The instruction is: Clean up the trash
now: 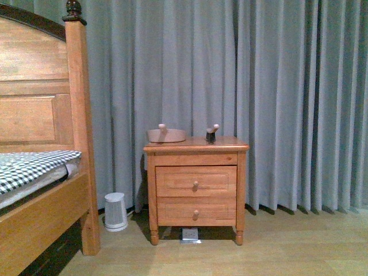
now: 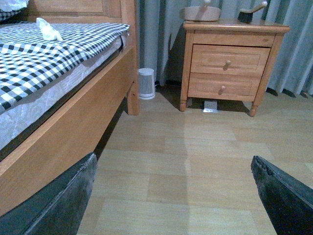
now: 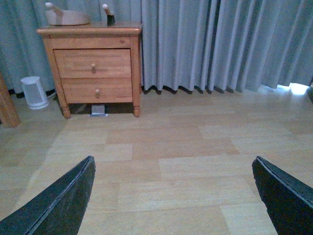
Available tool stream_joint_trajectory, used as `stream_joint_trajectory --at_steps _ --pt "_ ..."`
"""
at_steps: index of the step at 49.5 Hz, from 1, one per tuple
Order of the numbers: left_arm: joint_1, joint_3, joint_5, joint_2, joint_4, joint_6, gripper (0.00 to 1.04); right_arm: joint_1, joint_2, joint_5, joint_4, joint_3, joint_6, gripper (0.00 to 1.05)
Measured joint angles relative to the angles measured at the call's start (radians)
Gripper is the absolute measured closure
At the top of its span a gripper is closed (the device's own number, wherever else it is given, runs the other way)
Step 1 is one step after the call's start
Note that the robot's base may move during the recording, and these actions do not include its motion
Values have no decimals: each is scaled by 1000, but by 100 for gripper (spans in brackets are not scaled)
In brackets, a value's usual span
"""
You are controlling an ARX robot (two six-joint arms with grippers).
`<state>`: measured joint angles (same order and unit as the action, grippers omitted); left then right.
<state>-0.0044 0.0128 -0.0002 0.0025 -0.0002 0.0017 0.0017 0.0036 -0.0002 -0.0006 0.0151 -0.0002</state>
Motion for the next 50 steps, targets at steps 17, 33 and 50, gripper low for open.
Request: stream_joint_trajectory --at_steps 17,33,50 --pt "0 0 0 0 0 0 8 0 0 0 0 0 0 8" --pt "0 0 0 0 0 0 8 0 0 0 0 0 0 8" --pt "0 0 0 0 0 0 8 0 0 0 0 0 0 8"
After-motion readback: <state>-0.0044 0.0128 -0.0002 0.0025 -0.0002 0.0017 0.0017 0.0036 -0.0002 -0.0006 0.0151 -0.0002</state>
